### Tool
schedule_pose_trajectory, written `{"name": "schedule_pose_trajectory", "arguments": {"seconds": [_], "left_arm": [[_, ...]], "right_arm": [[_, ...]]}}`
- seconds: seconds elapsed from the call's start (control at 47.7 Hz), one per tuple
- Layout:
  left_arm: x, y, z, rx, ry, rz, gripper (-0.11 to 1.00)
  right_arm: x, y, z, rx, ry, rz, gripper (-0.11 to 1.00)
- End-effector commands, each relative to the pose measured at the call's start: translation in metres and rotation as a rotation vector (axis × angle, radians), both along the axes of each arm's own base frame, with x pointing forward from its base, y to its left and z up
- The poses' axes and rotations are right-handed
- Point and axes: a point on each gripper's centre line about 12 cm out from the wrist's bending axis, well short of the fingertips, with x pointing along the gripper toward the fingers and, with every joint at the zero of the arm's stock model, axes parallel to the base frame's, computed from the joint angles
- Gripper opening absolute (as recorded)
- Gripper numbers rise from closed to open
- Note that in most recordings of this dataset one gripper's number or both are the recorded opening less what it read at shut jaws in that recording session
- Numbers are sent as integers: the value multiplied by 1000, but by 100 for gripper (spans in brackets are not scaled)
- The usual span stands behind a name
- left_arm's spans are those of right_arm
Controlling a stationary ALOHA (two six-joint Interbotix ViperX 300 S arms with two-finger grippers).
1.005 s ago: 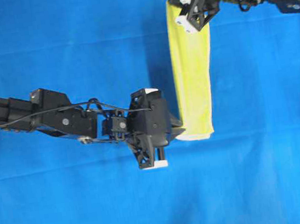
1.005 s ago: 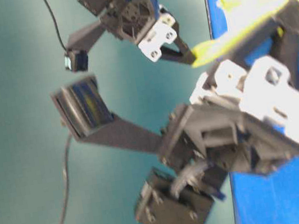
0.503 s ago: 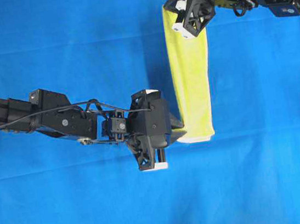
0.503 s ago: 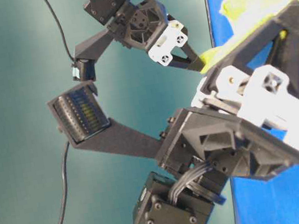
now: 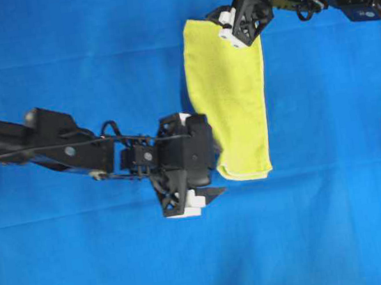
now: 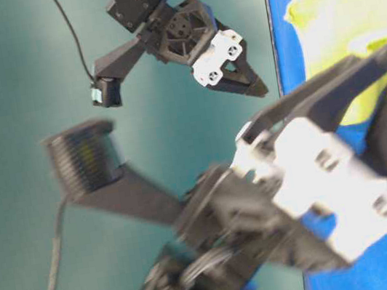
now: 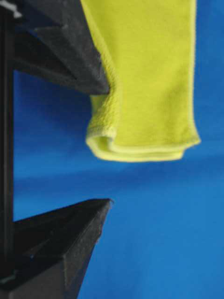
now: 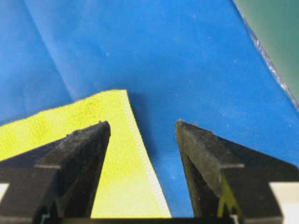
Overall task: Fold the yellow towel.
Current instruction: 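Open both grippers and pull them back from the towel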
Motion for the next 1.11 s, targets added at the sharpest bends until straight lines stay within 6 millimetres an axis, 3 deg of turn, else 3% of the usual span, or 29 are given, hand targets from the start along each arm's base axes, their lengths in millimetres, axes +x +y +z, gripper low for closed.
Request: {"name": "schedule_pose_trajectory", "arguments": {"seconds": [0.0, 0.189, 0.419, 0.67, 0.859, 1.089], "left_arm": [[-12, 0, 32, -4, -21, -3, 84], [-44, 6, 61, 9, -37, -10, 83], [-78, 44, 87, 11, -171, 82, 83], [-123, 88, 93, 27, -309, 217, 83], [-162, 106, 90, 42, -349, 296, 83], [-168, 108, 84, 44, -346, 308, 82]], "right_arm": [[-3, 3, 24, -26, -45, 0, 61], [-27, 20, 48, -42, -86, 1, 61], [-62, 57, 71, -67, -186, 33, 61], [-102, 97, 86, -66, -316, 66, 61], [-125, 110, 78, -48, -351, 62, 61], [-126, 110, 69, -30, -329, 55, 61]]}}
